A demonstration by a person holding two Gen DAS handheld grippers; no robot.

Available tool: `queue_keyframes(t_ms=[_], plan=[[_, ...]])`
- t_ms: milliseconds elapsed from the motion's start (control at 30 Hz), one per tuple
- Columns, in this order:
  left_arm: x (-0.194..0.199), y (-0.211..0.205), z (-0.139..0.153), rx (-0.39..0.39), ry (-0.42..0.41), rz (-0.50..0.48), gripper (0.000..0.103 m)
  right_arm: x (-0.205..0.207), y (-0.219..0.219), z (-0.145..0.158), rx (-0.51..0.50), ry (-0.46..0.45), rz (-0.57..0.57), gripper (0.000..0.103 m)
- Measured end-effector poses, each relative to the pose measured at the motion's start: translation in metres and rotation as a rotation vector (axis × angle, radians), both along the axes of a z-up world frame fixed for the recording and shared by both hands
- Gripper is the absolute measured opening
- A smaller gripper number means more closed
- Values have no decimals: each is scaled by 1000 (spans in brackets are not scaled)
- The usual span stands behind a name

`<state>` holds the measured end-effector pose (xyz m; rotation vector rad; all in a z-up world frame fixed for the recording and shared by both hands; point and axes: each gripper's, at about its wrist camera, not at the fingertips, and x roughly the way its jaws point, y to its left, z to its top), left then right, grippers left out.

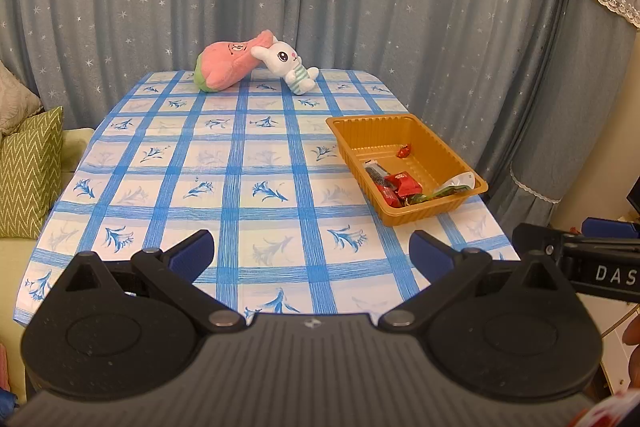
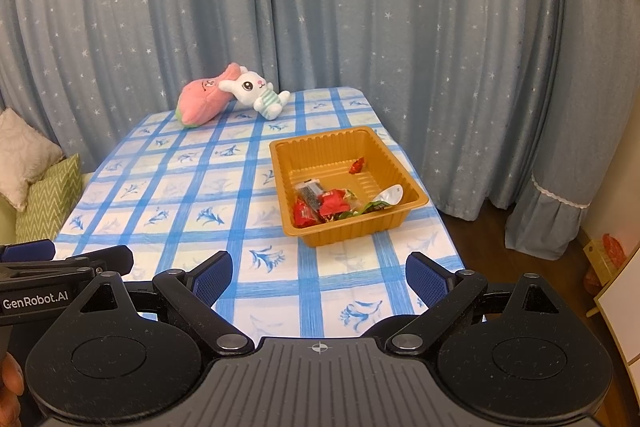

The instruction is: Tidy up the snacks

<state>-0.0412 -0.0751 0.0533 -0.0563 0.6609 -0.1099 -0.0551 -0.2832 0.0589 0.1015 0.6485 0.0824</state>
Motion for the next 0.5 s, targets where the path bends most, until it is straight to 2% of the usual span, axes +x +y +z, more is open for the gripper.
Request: queue_keyframes(t_ms=[500], plan=[[1,-3,-1,1,-13,1,103,1,-1,-1,-1,-2,0,93]])
